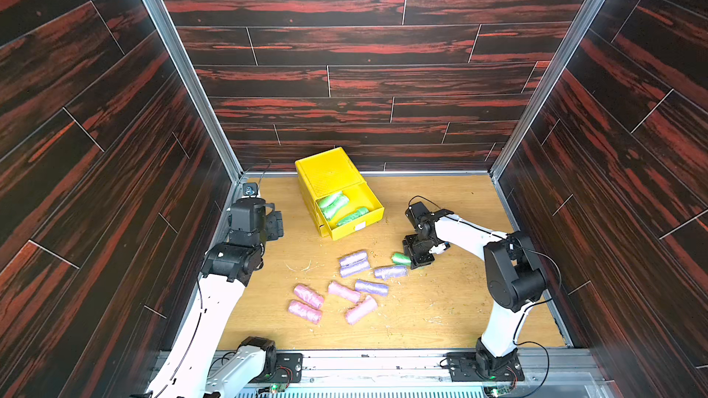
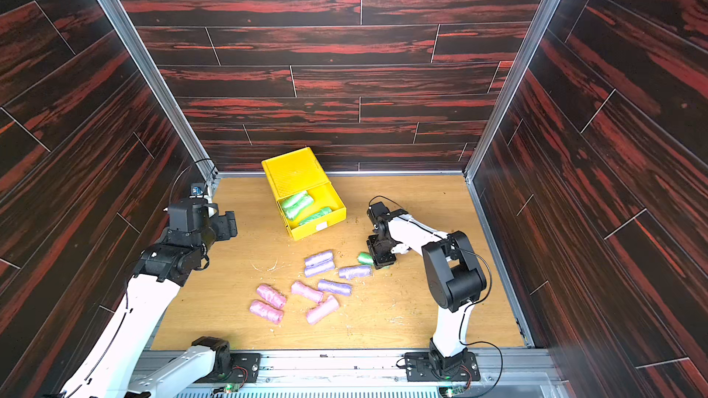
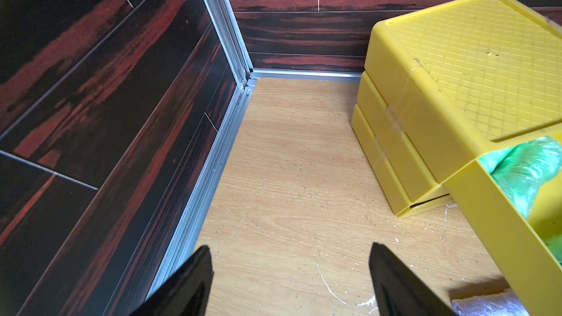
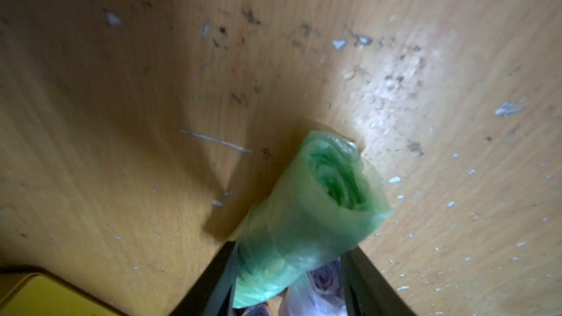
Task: Sort the rolls of trash bags by color and place them into the drawer
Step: Pick up the roll of trash bags from the center of the board.
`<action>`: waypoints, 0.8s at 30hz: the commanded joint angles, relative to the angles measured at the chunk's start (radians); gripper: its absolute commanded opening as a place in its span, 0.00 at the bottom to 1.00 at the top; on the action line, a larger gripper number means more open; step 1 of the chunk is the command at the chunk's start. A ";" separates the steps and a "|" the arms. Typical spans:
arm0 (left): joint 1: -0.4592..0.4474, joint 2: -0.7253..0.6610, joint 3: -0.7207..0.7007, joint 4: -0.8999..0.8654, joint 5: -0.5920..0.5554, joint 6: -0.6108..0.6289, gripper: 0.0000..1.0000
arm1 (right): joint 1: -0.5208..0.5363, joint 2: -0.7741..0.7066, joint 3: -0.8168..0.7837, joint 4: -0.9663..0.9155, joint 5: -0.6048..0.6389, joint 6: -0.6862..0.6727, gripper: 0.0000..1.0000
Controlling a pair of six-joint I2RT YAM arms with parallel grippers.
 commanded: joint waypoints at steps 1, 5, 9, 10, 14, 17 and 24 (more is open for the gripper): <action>0.006 -0.016 -0.011 0.009 0.007 -0.009 0.85 | -0.002 0.030 0.003 -0.004 -0.016 0.014 0.56; 0.007 -0.015 -0.011 0.008 0.008 -0.007 0.84 | 0.002 0.041 0.000 0.011 -0.022 0.016 0.51; 0.007 -0.016 -0.010 0.008 0.008 -0.008 0.85 | 0.003 0.047 0.002 0.015 -0.021 0.017 0.46; 0.006 -0.016 -0.011 0.008 0.007 -0.007 0.85 | 0.003 0.047 0.002 0.015 -0.021 0.017 0.45; 0.006 -0.016 -0.011 0.008 0.007 -0.007 0.85 | 0.003 0.038 0.002 0.015 -0.013 0.017 0.38; 0.006 -0.017 -0.011 0.008 0.008 -0.007 0.85 | 0.003 0.026 0.002 0.018 -0.011 0.015 0.35; 0.006 -0.017 -0.010 0.008 0.004 -0.007 0.85 | 0.003 -0.017 0.012 0.015 0.027 0.000 0.29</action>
